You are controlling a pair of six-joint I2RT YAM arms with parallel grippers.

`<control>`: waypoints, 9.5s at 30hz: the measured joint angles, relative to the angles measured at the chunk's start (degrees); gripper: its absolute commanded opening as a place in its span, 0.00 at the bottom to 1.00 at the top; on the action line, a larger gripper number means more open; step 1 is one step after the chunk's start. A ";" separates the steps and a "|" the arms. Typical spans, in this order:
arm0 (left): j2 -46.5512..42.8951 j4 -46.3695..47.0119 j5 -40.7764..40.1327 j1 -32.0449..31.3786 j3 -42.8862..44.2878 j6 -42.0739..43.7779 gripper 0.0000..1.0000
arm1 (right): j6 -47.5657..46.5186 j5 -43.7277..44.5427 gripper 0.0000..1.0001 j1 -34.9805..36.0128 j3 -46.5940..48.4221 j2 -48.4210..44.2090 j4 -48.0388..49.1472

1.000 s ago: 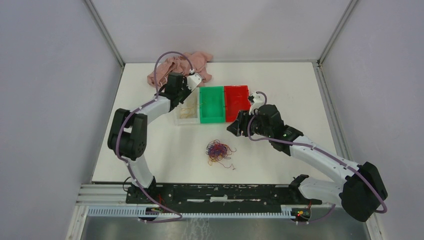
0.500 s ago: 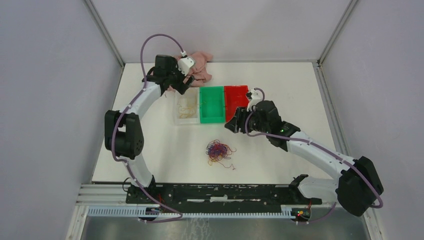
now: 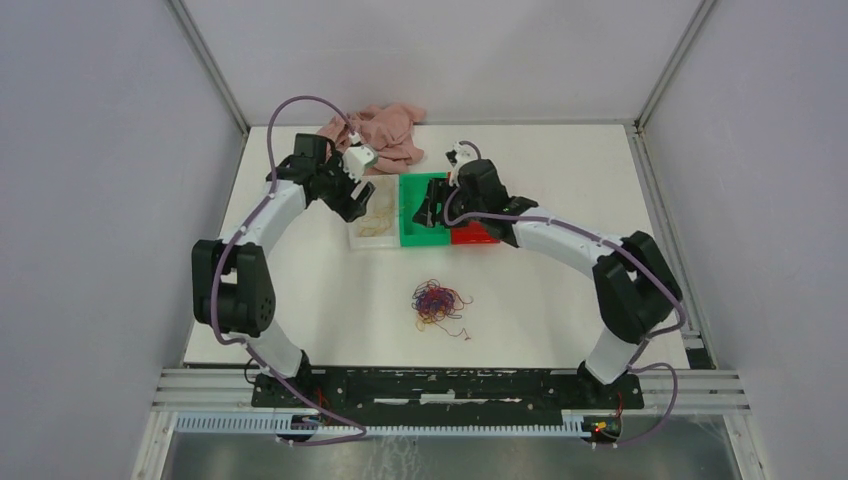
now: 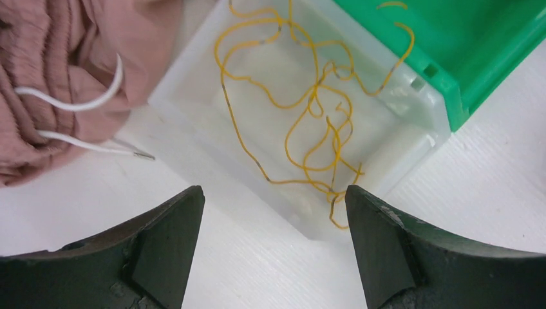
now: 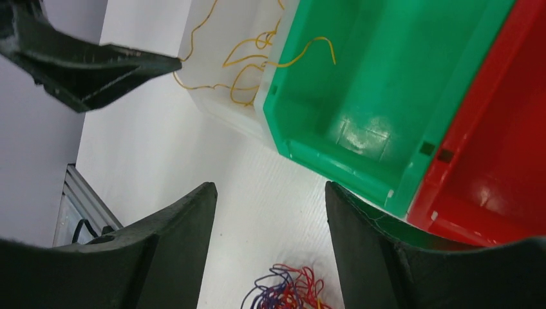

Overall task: Untangle the cables
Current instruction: Place the cable in the bin, then untie the cable.

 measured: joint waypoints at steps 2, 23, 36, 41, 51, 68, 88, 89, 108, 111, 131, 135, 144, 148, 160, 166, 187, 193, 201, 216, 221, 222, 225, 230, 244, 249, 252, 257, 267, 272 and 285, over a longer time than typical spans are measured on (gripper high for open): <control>-0.74 -0.57 0.20 0.81 -1.79 0.39 0.85 | -0.42 0.22 0.66 0.22 3.65 3.98 -0.59; -1.20 15.87 -1.36 1.75 -14.03 -4.52 0.55 | -2.19 0.55 0.48 3.28 20.63 20.22 -5.90; -1.20 21.99 -1.66 0.98 -17.40 -5.05 0.57 | -2.19 2.97 0.36 3.30 23.54 23.37 -5.84; -1.20 23.82 -2.01 0.55 -18.34 -5.05 0.57 | -2.25 3.39 0.30 3.30 23.67 23.39 -5.86; -1.20 25.33 -3.13 0.07 -19.02 -5.05 0.57 | -2.93 4.20 0.06 3.08 23.91 23.45 -6.10; -1.09 26.67 -2.60 -0.61 -19.93 -5.03 0.79 | -3.93 4.07 0.27 3.17 28.26 25.59 -6.27; -9.01 4.66 -0.02 -0.83 -5.49 -6.43 0.99 | -10.67 1.55 0.80 3.13 6.16 0.72 -7.67; -9.84 3.89 0.13 -0.83 -5.07 -6.43 0.99 | -11.78 1.53 0.81 3.65 4.07 -1.22 -8.04; -20.70 -7.28 4.48 -0.85 -4.55 -5.33 0.99 | -30.88 17.33 0.25 25.49 -5.66 -0.59 -23.98; -21.79 -7.67 4.81 -0.85 -4.81 -4.74 0.99 | -31.21 19.12 0.10 25.42 -5.25 1.25 -24.44; -36.41 -12.33 19.41 -6.60 -22.80 3.26 0.90 | -2.67 -9.92 0.05 8.26 -14.84 -12.72 -0.50; -39.76 -11.15 20.46 -10.12 -25.05 3.93 0.83 | 0.46 -12.13 0.05 8.13 -15.28 -12.63 2.73; -40.59 -8.79 22.45 -11.87 -25.83 3.76 0.46 | 2.32 -13.38 0.05 7.93 -17.07 -12.57 7.98; -41.72 -8.02 22.40 -11.87 -26.60 6.21 0.43 | 2.67 -13.77 0.05 7.87 -18.10 -12.57 8.44; -44.50 -7.06 19.50 -14.38 -28.68 18.21 0.50 | 5.44 -16.79 0.05 7.45 -18.47 -11.63 11.61; -46.49 -3.76 15.19 -14.78 -31.50 22.16 0.24 | 6.03 -17.88 0.06 7.19 -18.47 -11.41 12.09; -52.28 13.68 8.85 -15.04 -35.06 17.16 0.03 | 6.12 -19.10 0.15 6.38 -20.00 -10.69 12.35; -55.04 21.31 6.62 -15.10 -34.93 7.61 0.03 | 4.96 -17.46 0.25 6.08 -23.96 -10.69 12.13; -56.35 20.00 10.54 -15.15 -32.00 1.70 0.03 | -0.94 -13.05 0.59 6.08 -26.62 -13.66 4.66; -56.81 18.95 17.81 -15.15 -28.22 -5.62 0.03 | -14.97 -11.47 0.76 6.58 -14.64 -25.38 0.59; -55.76 18.62 19.76 -15.37 -26.43 -7.67 0.03 | -13.86 -12.90 0.74 8.44 -11.45 -19.23 8.39; -55.58 18.60 20.00 -15.39 -26.05 -8.09 0.03 | -13.62 -13.03 0.73 8.98 -10.91 -18.03 9.49; -55.28 18.58 20.74 -15.47 -25.38 -8.94 0.03 | -13.16 -13.07 0.68 11.10 -9.84 -14.88 12.57; -54.45 18.53 21.75 -15.96 -24.22 -10.16 0.03 | -11.76 -12.50 0.56 13.49 -9.46 -11.28 16.28; -51.47 19.34 24.02 -17.00 -16.20 -15.82 0.03 | -6.91 -8.92 0.51 13.60 -13.66 -3.61 23.15; -50.21 19.78 24.30 -17.03 -12.96 -18.14 0.03 | -5.70 -8.09 0.51 13.60 -15.76 -2.40 24.13; -49.31 20.04 24.46 -17.03 -11.04 -18.84 0.03 | -5.51 -7.37 0.51 13.60 -16.59 -2.40 25.03; -47.47 20.68 24.57 -17.09 -7.67 -19.32 0.03 | -5.60 -5.09 0.51 13.62 -19.26 -2.40 26.45; -43.76 23.50 25.09 -17.29 0.98 -19.32 0.03 | -7.08 1.42 0.50 14.10 -24.68 -2.38 24.98; -42.07 24.20 24.30 -17.27 5.90 -18.16 0.03 | -7.15 3.32 0.50 14.10 -27.87 -2.38 24.55; -37.86 30.88 15.39 -17.29 13.79 -11.26 0.03 | -7.23 7.50 0.49 14.10 -34.38 -4.44 26.56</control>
